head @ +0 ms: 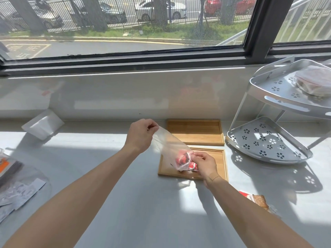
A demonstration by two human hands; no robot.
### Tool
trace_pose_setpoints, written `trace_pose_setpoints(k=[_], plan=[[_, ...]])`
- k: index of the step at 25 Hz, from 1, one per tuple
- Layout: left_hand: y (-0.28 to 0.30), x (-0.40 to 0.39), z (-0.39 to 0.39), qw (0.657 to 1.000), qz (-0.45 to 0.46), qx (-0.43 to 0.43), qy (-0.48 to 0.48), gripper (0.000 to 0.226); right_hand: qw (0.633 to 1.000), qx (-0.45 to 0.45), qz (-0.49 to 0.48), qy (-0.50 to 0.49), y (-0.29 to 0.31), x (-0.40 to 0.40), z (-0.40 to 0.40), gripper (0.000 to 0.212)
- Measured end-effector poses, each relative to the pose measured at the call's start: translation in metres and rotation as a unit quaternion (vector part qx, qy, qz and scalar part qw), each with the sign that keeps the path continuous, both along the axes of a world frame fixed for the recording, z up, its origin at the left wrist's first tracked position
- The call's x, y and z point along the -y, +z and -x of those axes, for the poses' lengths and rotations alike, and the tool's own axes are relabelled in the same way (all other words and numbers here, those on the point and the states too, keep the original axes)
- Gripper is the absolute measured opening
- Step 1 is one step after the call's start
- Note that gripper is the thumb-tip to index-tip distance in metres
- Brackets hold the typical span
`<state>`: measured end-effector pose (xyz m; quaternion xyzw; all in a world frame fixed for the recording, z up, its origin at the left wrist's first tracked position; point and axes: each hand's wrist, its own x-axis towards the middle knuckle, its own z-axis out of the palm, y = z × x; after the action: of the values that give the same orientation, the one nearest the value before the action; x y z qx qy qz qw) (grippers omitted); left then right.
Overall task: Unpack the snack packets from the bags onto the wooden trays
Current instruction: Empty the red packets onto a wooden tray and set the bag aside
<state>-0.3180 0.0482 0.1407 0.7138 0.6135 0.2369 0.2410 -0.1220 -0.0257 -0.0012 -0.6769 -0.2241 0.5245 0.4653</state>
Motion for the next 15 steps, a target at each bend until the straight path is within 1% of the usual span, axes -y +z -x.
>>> trace_pose_setpoints(k=[3, 4, 10, 15], plan=[[-0.003, 0.0, 0.004, 0.999, 0.0, 0.024, 0.029, 0.012, 0.998, 0.055, -0.014, 0.002, -0.004, -0.001, 0.001, 0.006], [-0.004, 0.0, 0.004, 0.999, 0.001, 0.028, 0.032, 0.012, 0.998, 0.06, -0.017, 0.002, -0.004, 0.0, 0.0, 0.006], [-0.005, 0.001, 0.003, 0.998, -0.001, 0.055, 0.033, 0.013, 0.999, 0.041, -0.008, 0.004, -0.002, 0.002, -0.002, 0.011], [-0.001, 0.007, 0.0, 0.997, 0.008, 0.067, 0.036, 0.014, 1.0, 0.014, -0.009, -0.003, 0.017, 0.016, -0.016, 0.008]])
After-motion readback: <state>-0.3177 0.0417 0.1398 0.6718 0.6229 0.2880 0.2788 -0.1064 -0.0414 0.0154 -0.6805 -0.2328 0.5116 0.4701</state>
